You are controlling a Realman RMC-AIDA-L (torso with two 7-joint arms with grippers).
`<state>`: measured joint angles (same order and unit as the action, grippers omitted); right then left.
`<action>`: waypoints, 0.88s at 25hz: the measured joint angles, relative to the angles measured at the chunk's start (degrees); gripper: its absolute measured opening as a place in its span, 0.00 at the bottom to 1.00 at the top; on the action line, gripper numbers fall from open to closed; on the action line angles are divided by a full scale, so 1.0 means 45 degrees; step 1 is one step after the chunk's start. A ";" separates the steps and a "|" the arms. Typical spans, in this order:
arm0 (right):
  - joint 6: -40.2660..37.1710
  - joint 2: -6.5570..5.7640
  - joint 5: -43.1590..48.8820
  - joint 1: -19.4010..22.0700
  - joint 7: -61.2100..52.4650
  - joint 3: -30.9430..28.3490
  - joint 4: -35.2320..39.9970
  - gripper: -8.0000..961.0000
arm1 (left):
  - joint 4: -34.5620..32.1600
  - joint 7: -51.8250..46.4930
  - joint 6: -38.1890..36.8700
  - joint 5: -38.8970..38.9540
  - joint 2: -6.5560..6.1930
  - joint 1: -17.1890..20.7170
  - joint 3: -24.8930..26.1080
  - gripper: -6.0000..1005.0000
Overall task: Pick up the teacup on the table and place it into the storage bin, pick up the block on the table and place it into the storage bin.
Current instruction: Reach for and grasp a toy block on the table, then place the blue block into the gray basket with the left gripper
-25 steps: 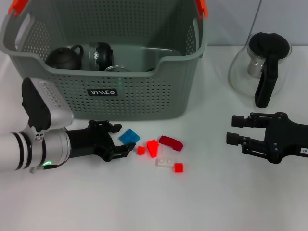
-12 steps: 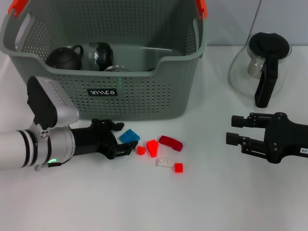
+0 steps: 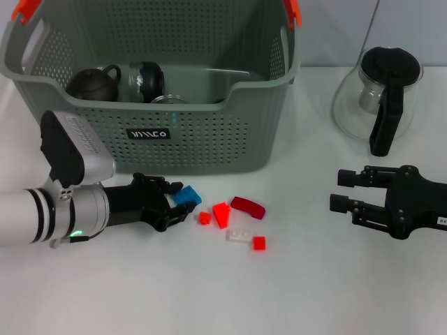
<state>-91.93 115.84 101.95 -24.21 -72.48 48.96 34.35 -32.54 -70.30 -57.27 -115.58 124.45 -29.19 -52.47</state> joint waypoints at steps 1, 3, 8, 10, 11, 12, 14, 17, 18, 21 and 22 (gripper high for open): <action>0.0000 0.0000 0.0000 0.0000 0.0000 0.0000 0.0000 0.55 | -0.0007 0.0000 -0.0018 0.0000 0.0000 0.0007 0.0000 0.50; 0.0000 0.0001 0.0000 -0.0004 -0.0002 0.0000 0.0005 0.55 | -0.0021 -0.0002 -0.0048 -0.0003 0.0000 0.0019 0.0000 0.49; -0.0002 -0.0001 0.0000 0.0011 -0.0006 0.0000 0.0025 0.55 | -0.0235 -0.0088 -0.0603 0.0017 -0.0032 0.0113 0.0111 0.42; -0.0034 -0.0001 0.0000 0.0016 -0.0016 0.0000 0.0032 0.55 | -0.0894 -0.0660 -0.1753 -0.0020 -0.0136 0.0400 0.0268 0.40; -0.0034 -0.0001 0.0000 0.0016 -0.0016 0.0000 0.0032 0.55 | -0.0894 -0.0660 -0.1753 -0.0020 -0.0136 0.0400 0.0268 0.40; -0.0052 -0.0001 0.0001 0.0023 -0.0020 -0.0001 0.0037 0.55 | -0.1294 -0.0945 -0.2312 -0.0022 -0.0196 0.0590 0.0345 0.40; -0.0076 -0.0001 0.0000 0.0030 -0.0023 -0.0001 0.0044 0.55 | -0.1294 -0.0945 -0.2312 -0.0022 -0.0196 0.0590 0.0345 0.40; -0.0081 -0.0001 0.0000 0.0036 -0.0026 -0.0001 0.0045 0.55 | -0.2729 -0.1756 -0.5392 -0.0059 -0.0497 0.1172 0.1542 0.40; -0.0080 -0.0001 0.0001 0.0034 -0.0026 -0.0001 0.0045 0.55 | -0.2787 -0.1785 -0.5629 -0.0059 -0.0509 0.1186 0.1682 0.40; -0.0081 0.0004 0.0000 0.0016 -0.0026 0.0000 0.0045 0.55 | -0.3061 -0.1921 -0.7706 0.0053 -0.0632 0.1218 0.3003 0.40; -0.0081 0.0010 0.0001 0.0009 -0.0026 -0.0001 0.0040 0.55 | -0.3073 -0.1952 -0.8406 0.0162 -0.0692 0.1174 0.3458 0.40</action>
<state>-92.29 115.89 101.95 -24.17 -72.60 48.95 34.53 -46.37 -79.08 -95.10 -114.85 121.33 -23.91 -36.91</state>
